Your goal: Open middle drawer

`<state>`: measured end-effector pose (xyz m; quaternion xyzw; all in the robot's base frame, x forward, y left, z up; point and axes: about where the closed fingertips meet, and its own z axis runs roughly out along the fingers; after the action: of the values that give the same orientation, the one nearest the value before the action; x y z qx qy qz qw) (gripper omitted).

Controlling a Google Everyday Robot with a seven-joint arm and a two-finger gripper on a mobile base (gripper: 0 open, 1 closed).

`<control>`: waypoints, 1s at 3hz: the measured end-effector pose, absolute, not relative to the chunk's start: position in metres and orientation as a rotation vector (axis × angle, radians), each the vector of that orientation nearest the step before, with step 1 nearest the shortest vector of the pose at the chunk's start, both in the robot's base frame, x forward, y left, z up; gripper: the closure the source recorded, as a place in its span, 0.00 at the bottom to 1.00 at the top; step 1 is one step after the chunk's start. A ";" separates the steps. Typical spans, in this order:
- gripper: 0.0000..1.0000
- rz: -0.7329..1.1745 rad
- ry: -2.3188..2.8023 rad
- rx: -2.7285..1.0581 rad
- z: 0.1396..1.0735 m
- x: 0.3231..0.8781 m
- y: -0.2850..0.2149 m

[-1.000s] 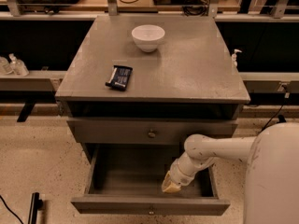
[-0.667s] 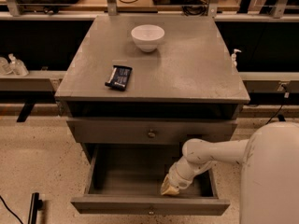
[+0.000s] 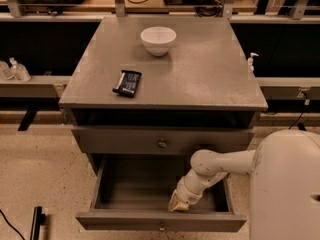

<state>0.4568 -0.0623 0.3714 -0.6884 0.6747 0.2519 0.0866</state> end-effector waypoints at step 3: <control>1.00 0.955 1.979 -2.086 0.380 0.396 -0.068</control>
Offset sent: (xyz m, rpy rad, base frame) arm -0.1067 -0.0095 0.0139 0.0967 0.2222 0.0914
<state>0.3964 -0.0676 0.3797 -0.6874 0.6522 0.3148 0.0558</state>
